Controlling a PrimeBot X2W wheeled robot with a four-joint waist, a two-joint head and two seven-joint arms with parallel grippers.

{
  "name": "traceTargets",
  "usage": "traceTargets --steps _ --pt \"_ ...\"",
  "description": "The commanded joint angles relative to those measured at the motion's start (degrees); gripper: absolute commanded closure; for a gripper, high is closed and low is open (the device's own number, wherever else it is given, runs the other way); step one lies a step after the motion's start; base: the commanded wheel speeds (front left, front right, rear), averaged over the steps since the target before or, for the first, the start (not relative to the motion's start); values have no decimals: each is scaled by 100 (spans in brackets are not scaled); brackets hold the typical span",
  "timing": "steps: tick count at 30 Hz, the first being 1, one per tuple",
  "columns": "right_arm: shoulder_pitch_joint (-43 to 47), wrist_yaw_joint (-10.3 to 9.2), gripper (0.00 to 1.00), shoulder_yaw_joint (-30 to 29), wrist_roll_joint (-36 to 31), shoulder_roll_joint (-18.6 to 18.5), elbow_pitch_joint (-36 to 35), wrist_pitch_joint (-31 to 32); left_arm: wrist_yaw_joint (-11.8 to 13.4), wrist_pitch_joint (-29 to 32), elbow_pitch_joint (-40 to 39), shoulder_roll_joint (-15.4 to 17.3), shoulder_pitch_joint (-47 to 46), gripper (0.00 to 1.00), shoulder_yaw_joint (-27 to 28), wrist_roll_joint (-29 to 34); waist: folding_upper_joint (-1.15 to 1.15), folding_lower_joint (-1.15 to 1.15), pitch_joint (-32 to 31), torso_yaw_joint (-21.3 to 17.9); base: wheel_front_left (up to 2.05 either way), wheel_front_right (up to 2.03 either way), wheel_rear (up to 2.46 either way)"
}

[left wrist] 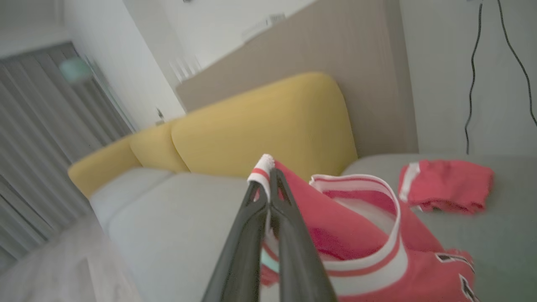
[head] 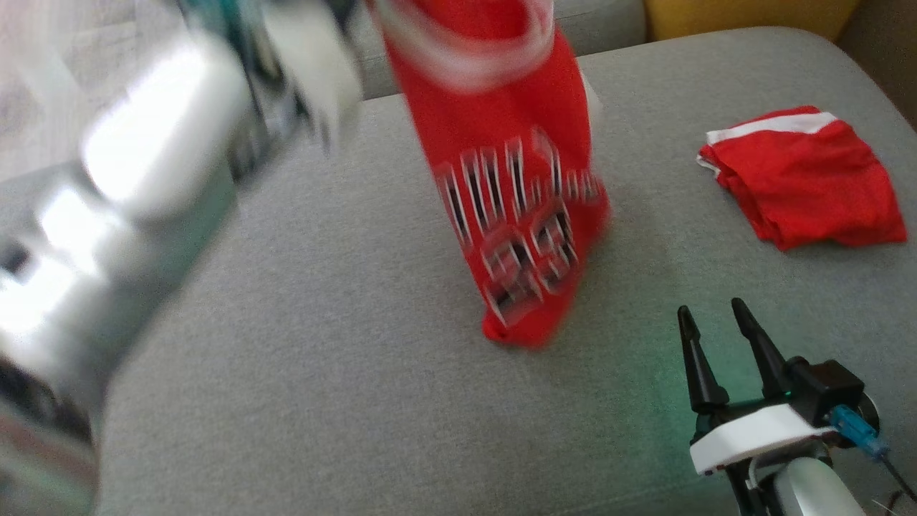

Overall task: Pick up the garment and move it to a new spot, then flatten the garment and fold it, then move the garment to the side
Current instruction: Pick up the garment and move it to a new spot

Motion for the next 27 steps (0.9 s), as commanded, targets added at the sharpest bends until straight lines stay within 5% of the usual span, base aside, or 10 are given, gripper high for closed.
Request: traceTargets --steps 1,4,5,6,7,9,12,18,27 --pt "-61 21 0 78 28 27 -170 -16 11 -103 -54 238 218 100 51 -71 0 -1 30 62 0 0 0" --pt "-2 21 0 67 24 32 -100 -16 210 -410 107 217 1229 100 -202 -81 0 -1 -20 168 0 0 0" --pt "32 21 0 36 19 31 -91 -16 351 -551 183 166 1612 75 -257 -106 0 -1 -59 219 0 0 0" --pt "70 21 0 20 11 31 -85 -16 492 -694 277 109 2002 13 -302 -143 0 -1 -105 270 0 0 0" --pt "113 21 0 11 4 28 -77 -16 650 -857 377 51 2380 0 -316 -197 0 -1 -153 314 0 0 0" --pt "156 21 0 -1 2 28 -74 -16 817 -1012 477 -1 2723 0 -317 -235 0 -1 -191 363 0 0 0" --pt "296 21 0 -11 6 12 -39 -16 1536 -1386 622 -217 3947 0 208 -593 0 -1 -370 556 0 0 0" --pt "698 21 0 -228 59 15 -56 -16 2279 -1408 -1110 -369 5969 0 2345 107 0 -1 -729 1000 0 0 0" --pt "1301 21 0 -358 18 81 -295 -16 2228 -1409 -2964 -1002 8356 0 4270 1858 0 -1 -1223 1378 0 0 0"
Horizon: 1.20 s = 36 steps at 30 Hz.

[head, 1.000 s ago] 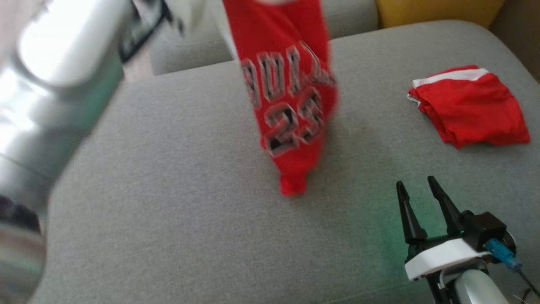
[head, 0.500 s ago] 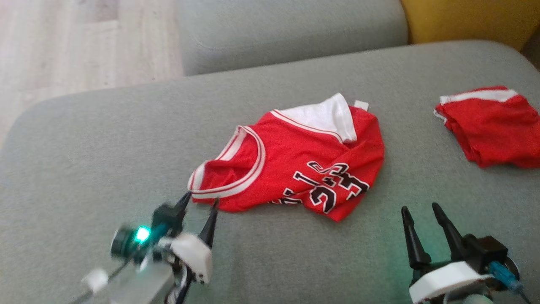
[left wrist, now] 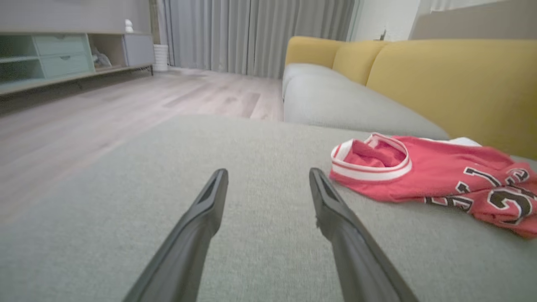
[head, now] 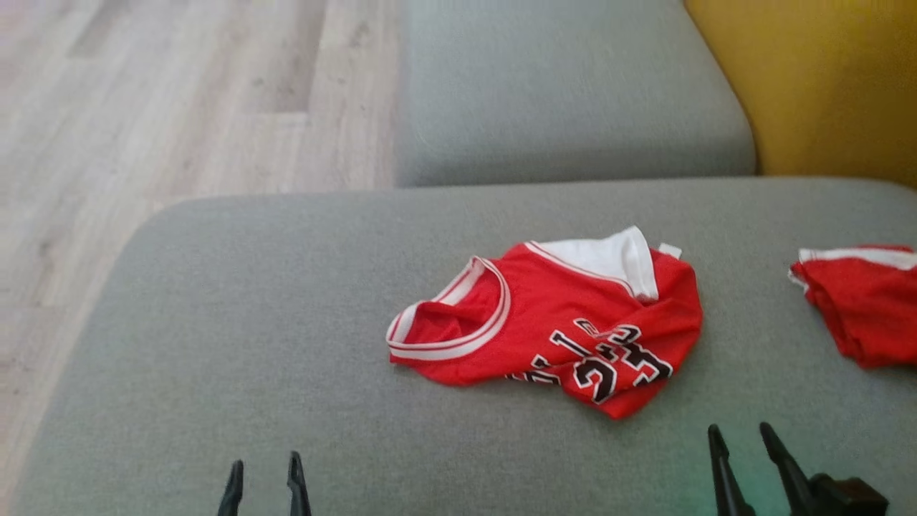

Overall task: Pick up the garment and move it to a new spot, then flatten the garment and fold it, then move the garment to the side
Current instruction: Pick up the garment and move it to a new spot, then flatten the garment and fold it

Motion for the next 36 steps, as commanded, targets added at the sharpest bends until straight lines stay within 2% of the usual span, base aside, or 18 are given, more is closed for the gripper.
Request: traceTargets --steps 1,5,10,24,36 --pt "-134 21 0 145 -32 -25 -222 -23 -90 -71 -354 -107 -252 0 354 239 0 1 -170 104 0 0 0" --pt "24 21 0 292 -2 64 -265 -23 -354 -71 -587 -223 57 0 611 761 0 1 -293 89 0 0 0" --pt "97 21 0 546 -18 30 -272 -23 -603 -72 -551 -194 234 0 769 1241 0 1 -350 -19 0 0 0" --pt "140 21 0 603 -47 -7 -282 -23 -1035 -72 -323 -377 273 0 1260 1552 0 1 -317 -74 0 0 0" --pt "128 21 0 599 -62 -20 -298 -23 -1218 -72 -195 -510 252 0 1400 1677 0 1 -270 -92 0 0 0"
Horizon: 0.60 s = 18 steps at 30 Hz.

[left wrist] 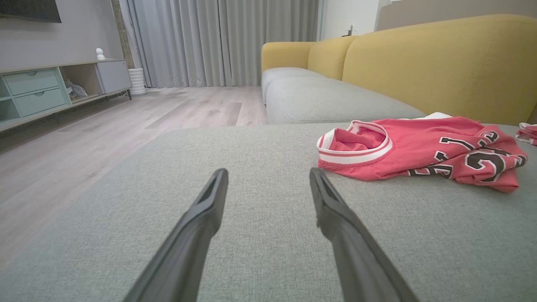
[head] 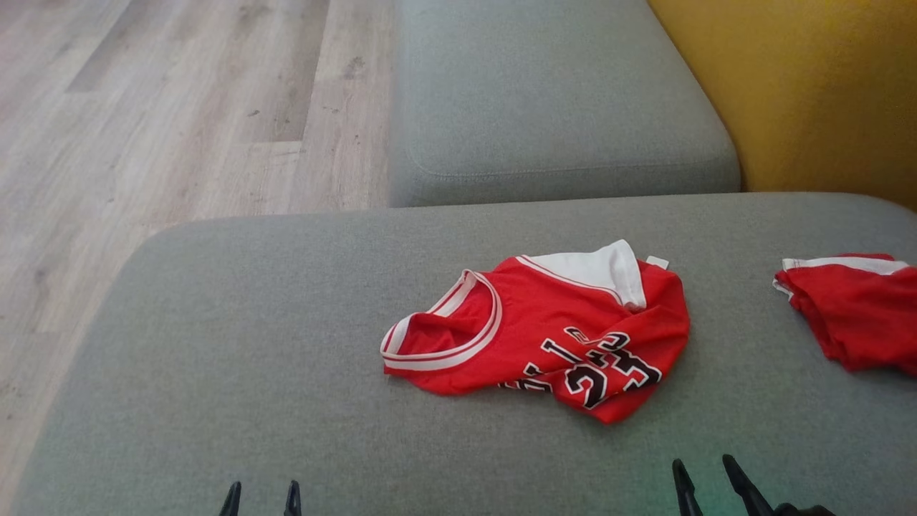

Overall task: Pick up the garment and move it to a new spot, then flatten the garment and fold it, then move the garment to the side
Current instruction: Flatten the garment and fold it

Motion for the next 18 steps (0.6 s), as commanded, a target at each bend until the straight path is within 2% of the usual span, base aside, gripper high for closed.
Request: traceTargets --steps 1,6,9,14,18 --pt "-261 21 0 133 -48 -118 -205 -23 -25 -71 -158 -63 -303 0 247 62 0 0 29 -21 0 0 0" --pt "-382 21 0 231 -54 -183 -235 -23 -211 -71 -65 -90 -635 0 248 64 0 0 285 -142 0 0 0" --pt "-479 21 0 281 -61 -238 -279 -23 -432 -71 62 -27 -1185 0 195 118 0 0 514 -214 0 0 0" --pt "-660 21 0 376 -79 -355 -336 -23 -818 -28 591 173 -2593 0 -32 163 0 0 967 -399 0 0 0" --pt "-930 21 0 518 -82 -449 -416 -23 -1000 432 1015 386 -4037 0 -303 -34 0 0 1521 -653 0 0 0"
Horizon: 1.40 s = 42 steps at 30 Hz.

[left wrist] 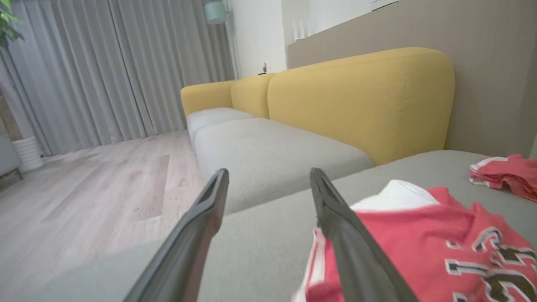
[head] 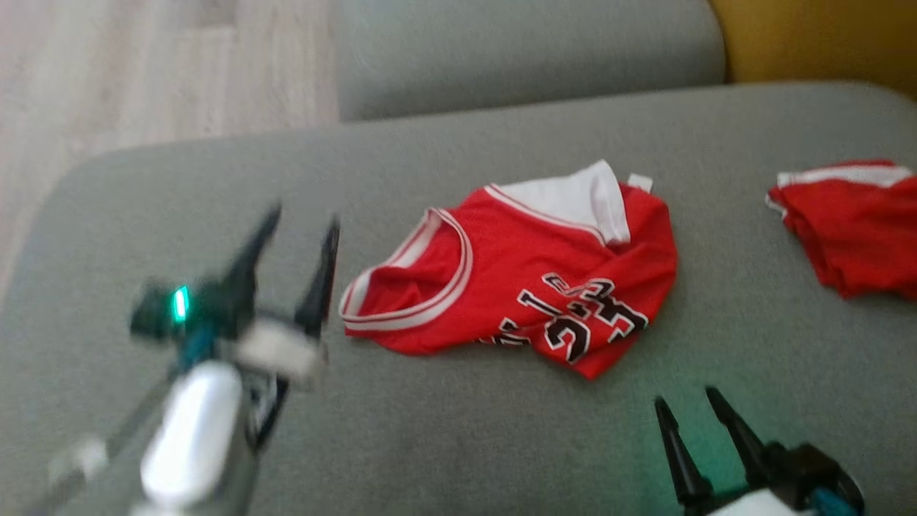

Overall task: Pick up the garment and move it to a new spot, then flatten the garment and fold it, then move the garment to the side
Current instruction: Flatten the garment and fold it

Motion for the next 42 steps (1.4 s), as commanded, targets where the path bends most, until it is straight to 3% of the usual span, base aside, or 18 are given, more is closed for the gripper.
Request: traceTargets --steps 1,7,13,22,30,31,32,33,37,42 --pt "-462 21 0 194 -44 -150 -233 -23 -57 163 -59 214 -946 0 44 -105 0 -1 602 -334 0 0 0" --pt "-1078 21 0 394 -15 -97 -236 -23 -80 948 765 675 -2764 0 -898 -906 0 -1 1361 -837 0 0 0" --pt "-1398 21 0 552 37 27 -194 -23 -81 2001 1572 1208 -3673 0 -2002 -2195 0 -1 1751 -1288 0 0 0" --pt "-1607 21 0 708 130 123 -133 -23 -82 2879 1837 1933 -4015 0 -3188 -3647 0 -1 1985 -1648 0 0 0" --pt "-1615 21 0 664 141 172 -129 -23 -82 3377 1551 2160 -3929 0 -3927 -4678 0 -1 2011 -1685 0 0 0" --pt "-1611 21 0 659 141 175 -123 -23 -82 3379 1455 2214 -3934 53 -4031 -4759 0 -1 1997 -1686 0 0 0" --pt "-1611 21 0 659 142 179 -111 -23 -82 3328 1369 2267 -3947 91 -4117 -4819 0 -1 1971 -1689 0 0 0" --pt "-1615 21 0 669 142 184 -99 -23 -82 3232 1272 2314 -3973 100 -4207 -4854 0 -1 1938 -1698 0 0 0" --pt "-1621 21 0 736 140 182 -44 -23 -82 2606 888 2332 -4267 100 -4502 -4903 0 -1 1735 -1728 0 0 0" --pt "-1512 21 0 778 136 143 15 -23 -82 1820 459 2002 -5025 100 -4966 -4861 0 -1 1306 -1814 0 0 0"
